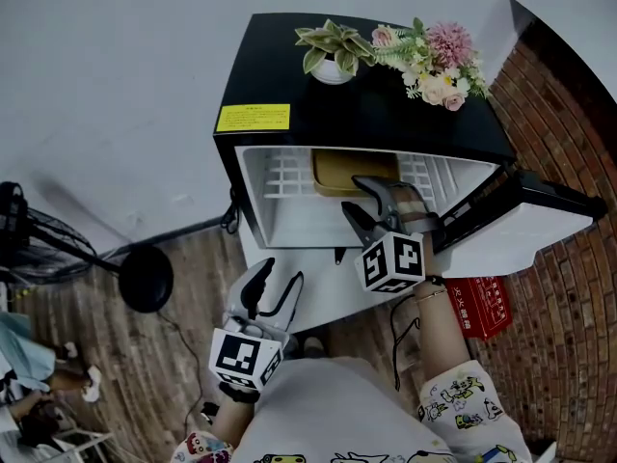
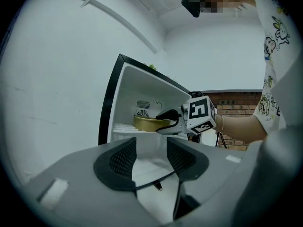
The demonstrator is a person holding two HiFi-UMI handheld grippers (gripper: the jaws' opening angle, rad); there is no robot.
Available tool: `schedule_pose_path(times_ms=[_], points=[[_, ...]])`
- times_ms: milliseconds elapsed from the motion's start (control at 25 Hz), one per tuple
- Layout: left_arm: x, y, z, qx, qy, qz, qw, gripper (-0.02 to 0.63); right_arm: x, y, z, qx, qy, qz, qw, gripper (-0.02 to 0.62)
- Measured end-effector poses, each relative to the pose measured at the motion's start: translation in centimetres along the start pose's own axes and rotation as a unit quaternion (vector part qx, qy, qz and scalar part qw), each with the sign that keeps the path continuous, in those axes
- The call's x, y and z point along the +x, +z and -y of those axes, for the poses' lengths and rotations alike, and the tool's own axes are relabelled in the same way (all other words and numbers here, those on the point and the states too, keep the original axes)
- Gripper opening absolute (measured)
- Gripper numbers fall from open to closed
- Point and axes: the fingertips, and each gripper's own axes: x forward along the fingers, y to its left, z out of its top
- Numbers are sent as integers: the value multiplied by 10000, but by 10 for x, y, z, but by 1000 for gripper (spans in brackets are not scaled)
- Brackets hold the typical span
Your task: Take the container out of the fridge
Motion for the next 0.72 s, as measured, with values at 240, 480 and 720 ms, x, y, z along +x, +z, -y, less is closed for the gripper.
schedule_pose_path(times_ms=[240,480,720], points=[[-3,2,-4,-1,71,31,10000,189,4,-1,-7,-231,108,-102,9996,205],[-3,3,-4,-6,72,33,10000,186,1,0,-7,-288,52,-102,9995,151],[-4,1,-4,-10,69,68,10000,184,-2,0,-8,-324,17,-131,9994,119]])
